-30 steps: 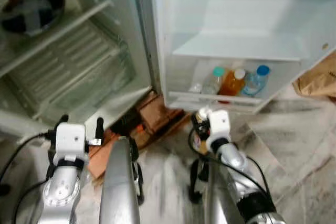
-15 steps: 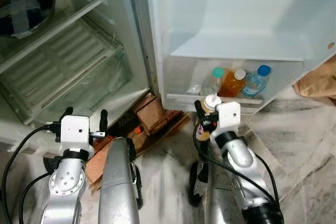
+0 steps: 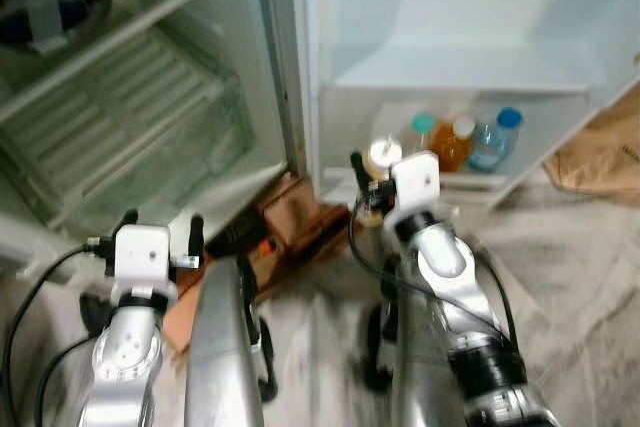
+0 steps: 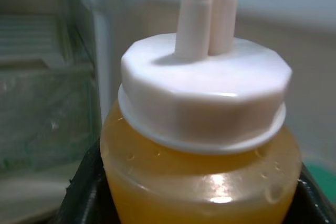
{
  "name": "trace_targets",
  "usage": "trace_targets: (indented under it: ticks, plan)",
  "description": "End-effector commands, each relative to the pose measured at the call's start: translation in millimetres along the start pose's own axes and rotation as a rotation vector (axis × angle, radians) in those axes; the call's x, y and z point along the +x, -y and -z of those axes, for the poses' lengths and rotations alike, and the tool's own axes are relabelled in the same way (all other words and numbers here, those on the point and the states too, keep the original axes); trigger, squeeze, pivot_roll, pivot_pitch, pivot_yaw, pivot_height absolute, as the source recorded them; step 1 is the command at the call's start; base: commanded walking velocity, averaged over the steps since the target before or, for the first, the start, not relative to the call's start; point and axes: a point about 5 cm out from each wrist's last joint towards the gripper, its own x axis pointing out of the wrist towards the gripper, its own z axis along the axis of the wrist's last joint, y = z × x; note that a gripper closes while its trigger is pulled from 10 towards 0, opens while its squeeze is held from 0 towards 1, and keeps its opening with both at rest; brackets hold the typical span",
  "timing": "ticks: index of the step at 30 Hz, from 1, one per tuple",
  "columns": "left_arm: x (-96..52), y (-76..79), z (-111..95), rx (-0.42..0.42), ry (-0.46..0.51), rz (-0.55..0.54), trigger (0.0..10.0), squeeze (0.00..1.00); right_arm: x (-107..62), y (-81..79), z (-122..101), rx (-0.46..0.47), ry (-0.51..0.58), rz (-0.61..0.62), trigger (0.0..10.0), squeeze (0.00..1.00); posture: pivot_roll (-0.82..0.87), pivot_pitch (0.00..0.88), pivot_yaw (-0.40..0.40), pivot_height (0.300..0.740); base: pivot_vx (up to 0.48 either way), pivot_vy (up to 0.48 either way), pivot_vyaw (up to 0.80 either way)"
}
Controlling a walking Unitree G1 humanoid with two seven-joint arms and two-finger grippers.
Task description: Restocking fridge
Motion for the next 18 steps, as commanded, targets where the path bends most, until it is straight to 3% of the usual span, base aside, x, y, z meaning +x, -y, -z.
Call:
trace_targets:
  ticks: [1,2,6,13,16,18]
  plan:
    - [-4.5,-2.6,1,0.014,-0.007,0.002,10.0,0.0,3.2,-1.3,-2,-0.027,0.024,-0.003,10.0,0.0,0.18,0.298,0.056,0.524,0.0,0.0,0.0]
    - [-5.4,-2.6,1,0.014,-0.007,0.003,10.0,0.0,9.5,3.5,-7,-0.078,0.055,0.019,10.0,0.0,0.18,0.301,0.057,0.524,0.0,0.0,0.0]
    - [-8.2,-2.9,1,0.012,-0.01,0.007,10.0,0.0,20.4,6.6,-12,-0.081,0.081,0.028,10.0,0.0,0.19,0.313,0.061,0.524,0.0,0.0,0.0]
    - [-17.4,-4.2,-3,0.015,-0.017,0.011,10.0,0.0,37.2,14.0,-13,-0.208,0.111,0.06,10.0,0.0,0.23,0.357,0.07,0.524,0.0,0.0,0.0]
    - [-24.6,-7.0,-4,0.018,-0.033,0.017,10.0,0.0,43.7,20.6,-16,-0.331,0.147,0.089,10.0,0.0,0.25,0.387,0.083,0.524,0.0,0.0,0.0]
    - [-28.6,-8.1,-3,0.02,-0.046,0.025,10.0,0.0,46.5,22.9,-13,-0.325,0.125,0.109,10.0,0.0,0.26,0.396,0.086,0.524,0.0,0.0,0.0]
